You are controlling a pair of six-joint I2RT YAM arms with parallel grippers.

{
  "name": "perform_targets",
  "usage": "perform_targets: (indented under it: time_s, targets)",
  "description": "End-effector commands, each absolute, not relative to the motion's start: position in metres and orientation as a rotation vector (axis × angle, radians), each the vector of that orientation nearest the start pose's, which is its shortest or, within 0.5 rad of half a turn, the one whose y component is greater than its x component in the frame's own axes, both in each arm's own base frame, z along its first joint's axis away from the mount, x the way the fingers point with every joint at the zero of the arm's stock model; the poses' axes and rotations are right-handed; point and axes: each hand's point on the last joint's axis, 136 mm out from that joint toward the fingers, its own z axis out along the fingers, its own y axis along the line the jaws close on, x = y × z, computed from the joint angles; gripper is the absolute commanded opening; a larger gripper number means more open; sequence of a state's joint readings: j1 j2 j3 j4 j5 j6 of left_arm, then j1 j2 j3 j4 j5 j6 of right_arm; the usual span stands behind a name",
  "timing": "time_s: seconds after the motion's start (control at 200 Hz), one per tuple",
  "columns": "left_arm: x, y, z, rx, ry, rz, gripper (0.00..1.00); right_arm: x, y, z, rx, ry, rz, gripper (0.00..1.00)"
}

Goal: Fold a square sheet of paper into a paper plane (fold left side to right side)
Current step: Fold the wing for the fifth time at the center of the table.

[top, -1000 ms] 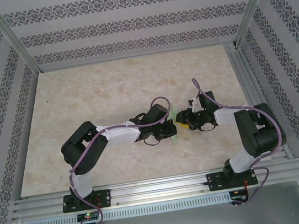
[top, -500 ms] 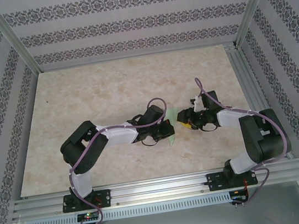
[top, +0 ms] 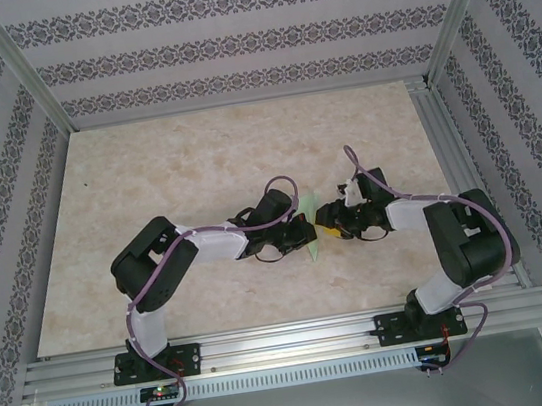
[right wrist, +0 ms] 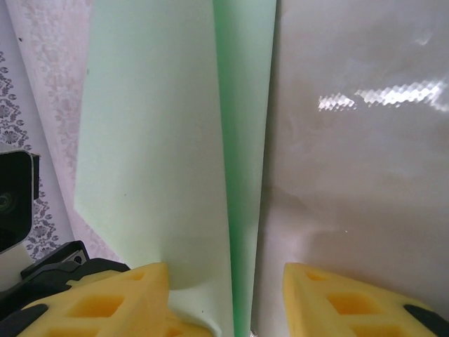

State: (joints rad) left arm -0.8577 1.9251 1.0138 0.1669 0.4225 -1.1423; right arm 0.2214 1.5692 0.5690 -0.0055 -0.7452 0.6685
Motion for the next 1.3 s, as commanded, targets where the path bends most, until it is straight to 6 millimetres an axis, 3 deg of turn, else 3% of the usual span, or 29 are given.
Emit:
perform_targets:
  time_s: [0.0,0.305,0.545,0.944,1.089,1.294]
  targets:
    - [0.263,-0.41,0.047,-0.153,2.721,-1.366,0.0,0.289,0.191,0.041,0.262,2.638,1.29,0.45]
    - [0.262,-0.407,0.04,-0.163,2.744,-1.339,0.04,0.287,0.193,0.026,0.28,2.683,1.263,0.4]
    - [0.26,-0.405,0.039,-0.163,2.749,-1.336,0.16,0.287,0.192,0.022,0.292,2.696,1.254,0.35]
    - [0.261,-0.392,0.075,-0.125,2.681,-1.384,0.28,0.286,0.192,0.019,0.296,2.706,1.251,0.33]
    - [0.274,-0.374,0.092,-0.152,2.646,-1.38,0.32,0.286,0.192,0.02,0.29,2.703,1.252,0.33]
    - [0.307,-0.358,0.095,-0.176,2.65,-1.335,0.34,0.286,0.192,0.02,0.286,2.706,1.249,0.33]
